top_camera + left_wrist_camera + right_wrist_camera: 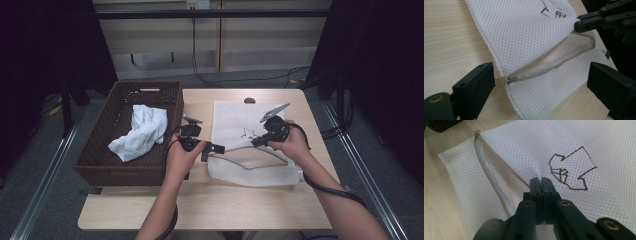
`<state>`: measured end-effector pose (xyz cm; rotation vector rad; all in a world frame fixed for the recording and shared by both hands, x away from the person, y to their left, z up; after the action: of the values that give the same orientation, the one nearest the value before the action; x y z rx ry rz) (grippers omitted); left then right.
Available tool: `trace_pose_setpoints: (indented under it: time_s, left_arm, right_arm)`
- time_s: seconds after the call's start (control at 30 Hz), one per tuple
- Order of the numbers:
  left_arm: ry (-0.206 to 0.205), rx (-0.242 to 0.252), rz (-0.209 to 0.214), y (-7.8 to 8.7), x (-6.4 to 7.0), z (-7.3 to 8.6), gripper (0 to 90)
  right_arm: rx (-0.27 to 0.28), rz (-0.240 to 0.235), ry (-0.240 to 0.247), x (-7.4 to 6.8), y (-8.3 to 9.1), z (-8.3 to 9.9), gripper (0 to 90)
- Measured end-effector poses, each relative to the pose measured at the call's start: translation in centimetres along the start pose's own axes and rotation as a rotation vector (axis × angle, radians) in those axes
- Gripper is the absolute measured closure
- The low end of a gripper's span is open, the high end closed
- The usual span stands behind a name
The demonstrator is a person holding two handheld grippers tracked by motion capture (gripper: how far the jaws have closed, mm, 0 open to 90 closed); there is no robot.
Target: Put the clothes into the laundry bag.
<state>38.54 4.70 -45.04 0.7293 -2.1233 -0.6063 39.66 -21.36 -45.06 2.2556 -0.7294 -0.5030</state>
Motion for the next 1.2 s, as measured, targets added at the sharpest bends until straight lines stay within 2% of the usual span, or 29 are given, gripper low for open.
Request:
trace_pose_setpoints:
  time_s: [0.07,0.13,0.3,0.5,0.57,0.67,0.7,0.8,1.03,1.07,1.1,1.2]
  left_arm:
    - [0.007,0.003,-0.005,-0.1,0.1,0.0,7.6]
    - [0.001,0.008,-0.014,-0.2,0.0,0.0,7.7]
    - [-0.009,-0.006,-0.012,-0.2,-0.1,0.1,7.6]
    - [-0.012,-0.011,-0.011,-0.3,-0.1,0.1,7.6]
    - [-0.004,-0.009,-0.009,-0.3,-0.1,0.1,7.6]
    - [-0.019,-0.014,-0.013,-0.2,-0.2,0.1,7.6]
    - [-0.018,-0.013,-0.014,-0.2,-0.2,0.1,7.6]
    - [-0.005,-0.003,-0.018,-0.3,-0.2,0.1,7.5]
    - [-0.012,-0.003,-0.020,-0.1,-0.1,0.0,7.7]
    - [-0.003,0.004,-0.022,-0.2,-0.1,0.0,7.6]
    - [-0.020,-0.006,-0.026,-0.1,-0.2,0.1,7.5]
    - [-0.012,-0.004,-0.029,-0.3,-0.1,0.1,7.5]
  right_arm:
    - [0.001,-0.002,-0.010,0.0,0.2,-0.1,90.0]
    - [0.004,-0.003,0.002,0.1,0.3,-0.3,90.0]
    - [0.006,0.000,-0.003,0.2,0.8,-0.7,90.0]
    - [0.018,-0.002,0.012,0.5,1.2,-1.3,90.0]
    - [0.015,-0.001,0.010,0.5,1.3,-1.4,90.0]
    - [0.009,0.001,0.003,0.5,1.5,-1.6,90.0]
    - [0.016,0.000,0.018,0.6,1.6,-1.7,90.0]
    - [0.019,0.001,0.017,0.6,1.7,-2.0,90.0]
    - [0.039,-0.018,0.016,0.6,2.2,-2.5,90.0]
    - [0.042,-0.018,0.015,0.6,2.2,-2.6,90.0]
    - [0.042,-0.017,0.017,0.6,2.3,-2.7,90.0]
    - [0.047,-0.022,0.018,0.6,2.5,-2.8,90.0]
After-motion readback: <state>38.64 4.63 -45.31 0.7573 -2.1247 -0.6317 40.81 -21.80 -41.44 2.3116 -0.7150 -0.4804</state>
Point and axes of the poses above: each handheld gripper's, and its own axes: y roughly backward along the jaws, z roughly out of its underside, x roughly to its right, the point moved 3 cm from there along -y, roughly forward along the jaws, and after that the axes turned 6 degrees about x, right-handed, at the moved point
